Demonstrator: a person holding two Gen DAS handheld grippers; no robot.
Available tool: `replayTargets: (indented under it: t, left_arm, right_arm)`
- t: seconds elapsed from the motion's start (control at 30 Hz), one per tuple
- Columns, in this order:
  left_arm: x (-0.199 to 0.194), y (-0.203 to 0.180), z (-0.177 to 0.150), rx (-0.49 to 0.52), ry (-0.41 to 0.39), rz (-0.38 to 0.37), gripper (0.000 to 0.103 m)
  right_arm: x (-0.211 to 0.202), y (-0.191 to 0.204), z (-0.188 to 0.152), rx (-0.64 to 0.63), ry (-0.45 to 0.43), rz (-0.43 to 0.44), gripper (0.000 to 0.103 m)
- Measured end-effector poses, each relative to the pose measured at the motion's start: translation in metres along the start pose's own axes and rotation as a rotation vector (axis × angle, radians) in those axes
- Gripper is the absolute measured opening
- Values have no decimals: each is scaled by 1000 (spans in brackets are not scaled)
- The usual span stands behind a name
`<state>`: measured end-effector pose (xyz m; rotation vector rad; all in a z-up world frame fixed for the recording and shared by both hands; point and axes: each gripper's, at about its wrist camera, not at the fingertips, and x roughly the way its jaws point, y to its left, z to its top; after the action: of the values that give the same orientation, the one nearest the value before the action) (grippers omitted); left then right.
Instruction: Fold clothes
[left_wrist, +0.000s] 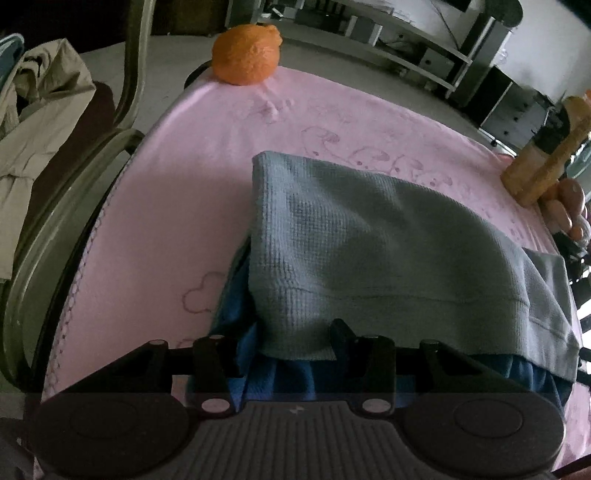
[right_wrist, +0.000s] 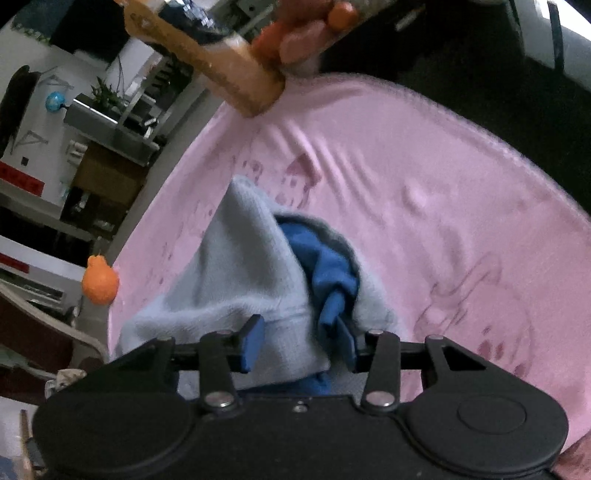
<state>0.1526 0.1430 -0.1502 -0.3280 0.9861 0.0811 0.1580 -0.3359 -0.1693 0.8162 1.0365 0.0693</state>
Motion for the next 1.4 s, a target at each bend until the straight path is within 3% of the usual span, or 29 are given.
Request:
replayTargets:
  t: [0.17,0.33,0.53,0.57,0.67,0.73,0.8,0.93,1.03,1.17,1.2,1.3,1.37,1.4]
  left_arm:
    - [-11,11,-1,-81,-23,-55,37]
    - [-1,23,4,-150,14,-102,41]
    - [2,21,4,-133,23,-93,44]
    - [1,18,3,-112,21,-84,43]
    - [-3,5,-2,-39,5,-40,26]
    - [-11,0,-4,-23,-15,-30,14]
    - [-26,-1,-5,-31,-46,-46,13]
    - [-62,8,6,-134,-97,-181,12]
    - [-89,18,17,-230,-128,-291,11]
    - [-112,32,29,-354,-129,-387,10]
    - [-113,34,29,-361,-122,-376,10]
    - [-93,34,16,-312,-30,-244,13]
    - [-59,28,-2,-234,73,-117,15]
    - [-42,22,-12,-181,119,-30,22]
  right_arm:
    - [4,-2,-3,66,40,19,43]
    - [10,-2,-2,87,49,10,45]
    - [19,0,-3,108,34,-21,46]
    - [22,1,-3,107,36,-33,46]
    - [25,7,-6,65,30,-65,43]
    - [23,12,-9,18,20,-72,29]
    - [14,17,-9,-3,-2,-40,20]
    - [-13,21,-4,5,-71,96,17]
    - [-24,23,11,80,-71,221,16]
    - [-35,41,40,149,-56,273,16]
    - [-38,45,45,145,-61,260,16]
    - [-40,48,54,110,-78,175,17]
    - [-26,34,49,66,-67,60,21]
    - [-13,25,44,33,-44,-9,28]
